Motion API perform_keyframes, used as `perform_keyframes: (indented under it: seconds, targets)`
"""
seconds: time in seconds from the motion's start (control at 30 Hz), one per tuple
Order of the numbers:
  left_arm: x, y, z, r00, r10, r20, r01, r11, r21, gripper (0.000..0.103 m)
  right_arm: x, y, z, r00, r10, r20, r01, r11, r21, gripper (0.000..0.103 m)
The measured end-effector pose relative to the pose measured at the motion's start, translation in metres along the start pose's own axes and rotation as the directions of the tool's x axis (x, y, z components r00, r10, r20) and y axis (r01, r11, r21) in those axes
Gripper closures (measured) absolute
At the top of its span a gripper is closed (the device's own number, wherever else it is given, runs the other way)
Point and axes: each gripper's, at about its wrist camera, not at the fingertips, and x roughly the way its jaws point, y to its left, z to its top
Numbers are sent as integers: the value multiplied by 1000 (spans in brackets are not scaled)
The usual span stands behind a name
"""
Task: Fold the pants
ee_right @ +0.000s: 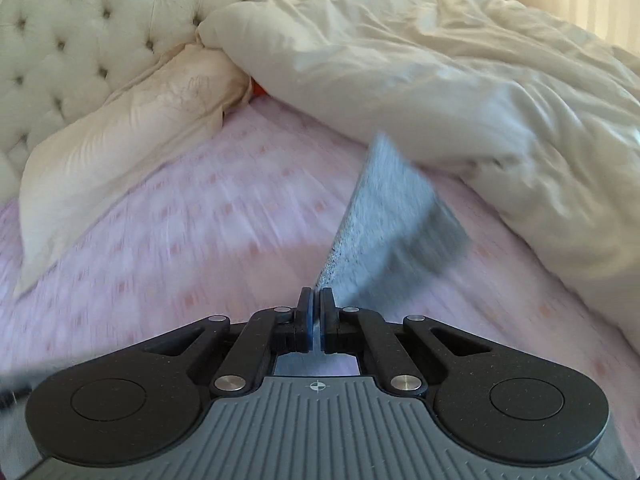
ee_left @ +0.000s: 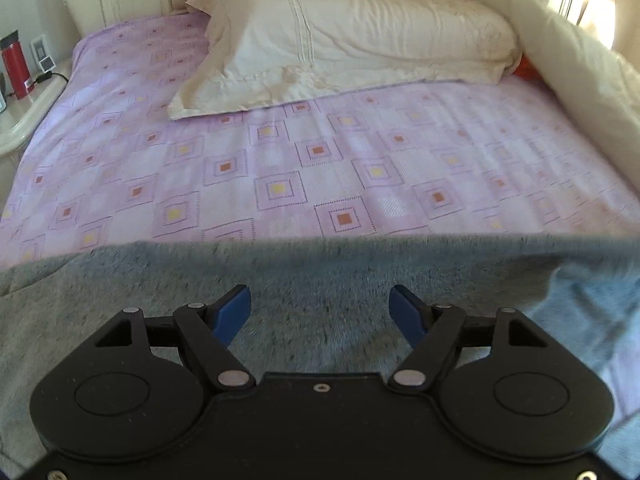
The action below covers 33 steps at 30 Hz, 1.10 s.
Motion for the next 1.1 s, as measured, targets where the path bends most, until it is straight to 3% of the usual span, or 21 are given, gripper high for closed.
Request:
perform_keyframes:
  seconds: [0.23,0.33,0.43,0.53,0.8,0.9,0.97,1.0,1.03,1.1]
  targets:
    - [-22,20,-3,998,-60,-32,55,990,-133,25,-6,1,-59,997,-12,-78,8,999,-49,100]
    - [-12,29,-6,992,-70,-101,48,978,-202,25,1,1,-69,996,-17,-89,13,999,-44,100]
    - [-2,38,-9,983,-102,-155,54,957,-285,25,2,-1,-71,996,-9,-88,7,1000,-18,100]
    - [5,48,-4,979,-129,-155,60,921,-384,25,3,-3,-72,997,-3,-81,3,1000,-9,100]
    - [35,50,17,982,-88,-170,13,915,-402,25,8,-3,-79,998,-11,-66,9,999,-31,100]
    - [47,49,20,981,-77,-177,-3,910,-414,19,9,-3,-82,998,-6,-58,4,999,-36,100]
    - [49,41,23,984,-39,-173,-32,920,-390,29,7,-6,-81,999,12,-51,-14,1000,-25,99]
    - [47,38,24,988,-4,-156,-55,926,-373,56,5,-9,-80,999,29,-44,-30,1000,-6,98]
    - [45,33,25,989,37,-143,-84,936,-340,100,0,-13,-78,998,48,-31,-48,999,20,98]
    - [35,25,26,992,58,-115,-88,957,-278,99,-14,-26,-75,997,81,10,-82,994,77,98]
